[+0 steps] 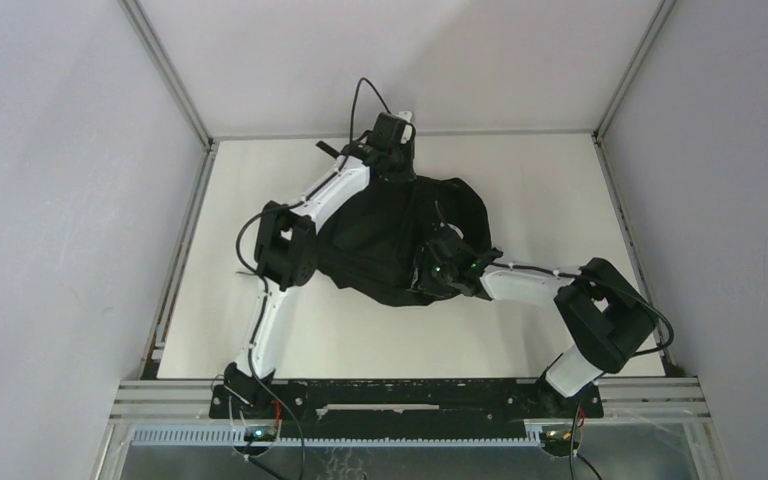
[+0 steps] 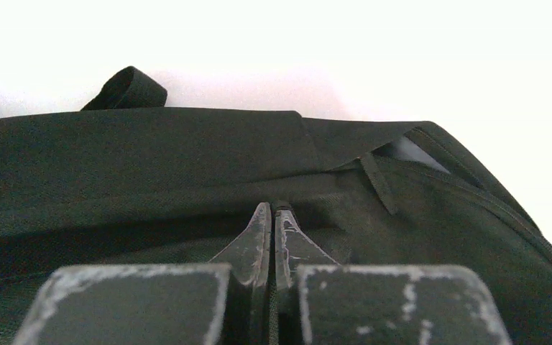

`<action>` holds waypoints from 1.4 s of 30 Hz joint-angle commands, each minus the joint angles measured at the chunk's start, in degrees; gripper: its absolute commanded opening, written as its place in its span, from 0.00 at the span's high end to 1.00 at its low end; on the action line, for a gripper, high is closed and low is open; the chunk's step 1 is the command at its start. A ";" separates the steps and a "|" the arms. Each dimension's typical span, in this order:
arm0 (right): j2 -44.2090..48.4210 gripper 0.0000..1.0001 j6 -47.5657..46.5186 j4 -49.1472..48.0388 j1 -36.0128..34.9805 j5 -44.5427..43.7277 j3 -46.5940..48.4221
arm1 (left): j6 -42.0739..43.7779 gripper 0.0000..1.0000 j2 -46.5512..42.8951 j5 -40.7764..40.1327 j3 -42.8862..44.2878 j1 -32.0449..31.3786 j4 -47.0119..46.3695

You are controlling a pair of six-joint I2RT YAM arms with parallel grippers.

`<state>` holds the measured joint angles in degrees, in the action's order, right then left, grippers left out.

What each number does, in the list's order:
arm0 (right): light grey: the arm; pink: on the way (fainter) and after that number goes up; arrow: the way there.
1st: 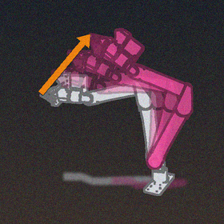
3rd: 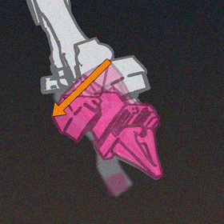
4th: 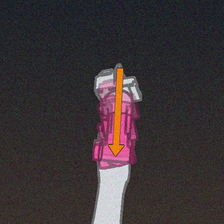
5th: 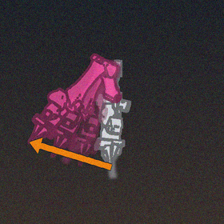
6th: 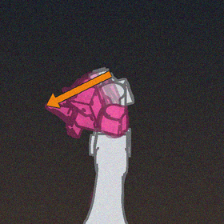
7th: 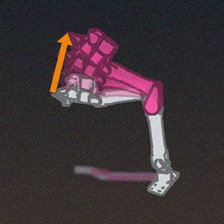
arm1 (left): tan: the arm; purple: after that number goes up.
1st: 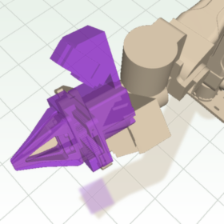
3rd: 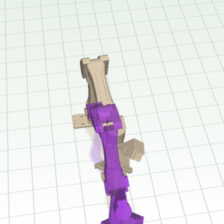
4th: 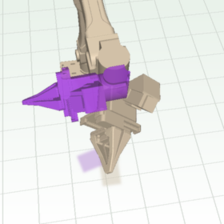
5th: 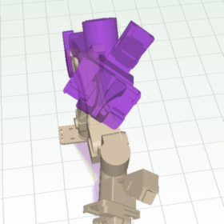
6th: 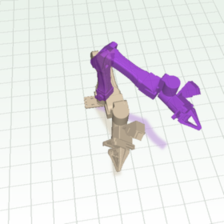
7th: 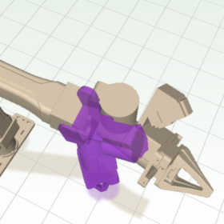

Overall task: Pack the student bag
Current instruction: Zip the student bag at the center of the board, then adjust the student bag at the center of the board.

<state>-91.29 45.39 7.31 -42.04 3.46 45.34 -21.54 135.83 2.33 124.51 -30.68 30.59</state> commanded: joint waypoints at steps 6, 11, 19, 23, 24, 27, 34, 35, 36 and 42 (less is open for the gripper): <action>18.53 0.41 -2.78 18.20 -1.04 -2.68 0.25 | 4.55 0.47 -14.24 1.47 3.58 0.13 -3.28; 27.83 0.35 -5.99 21.64 8.11 -3.46 0.80 | 6.48 0.43 -27.59 0.39 -11.35 -1.87 -2.63; 24.63 0.27 -12.25 23.38 29.26 3.66 2.55 | 4.66 0.37 -48.12 -5.33 -41.67 -6.14 -0.48; 18.85 0.26 -15.22 22.55 32.82 7.88 7.46 | -0.69 0.33 -55.29 -4.38 -56.25 -8.48 0.11; 17.68 0.26 -15.65 21.58 33.28 9.20 8.48 | -1.75 0.33 -56.70 -4.00 -59.20 -9.31 -0.33; 14.17 0.26 -15.79 17.77 34.47 12.90 10.64 | -4.84 0.32 -58.87 -1.35 -66.74 -11.19 -3.18; 7.26 0.76 -16.06 17.56 36.10 12.99 13.25 | -7.30 0.34 -56.45 -1.70 -73.40 -12.12 -10.40; 7.34 0.86 -16.24 18.24 36.09 12.64 12.98 | -7.08 0.34 -55.62 -2.08 -73.09 -12.06 -10.73; 7.91 0.94 -16.41 18.55 36.07 12.47 11.72 | -6.78 0.34 -54.68 -3.59 -72.46 -11.99 -10.98; 18.35 1.00 -13.95 19.77 32.43 12.42 1.64 | -6.25 0.37 -47.84 -3.60 -65.86 -6.61 -10.59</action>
<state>-80.60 30.04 25.06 -6.85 15.51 51.62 -27.16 84.49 -0.62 53.08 -41.63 24.03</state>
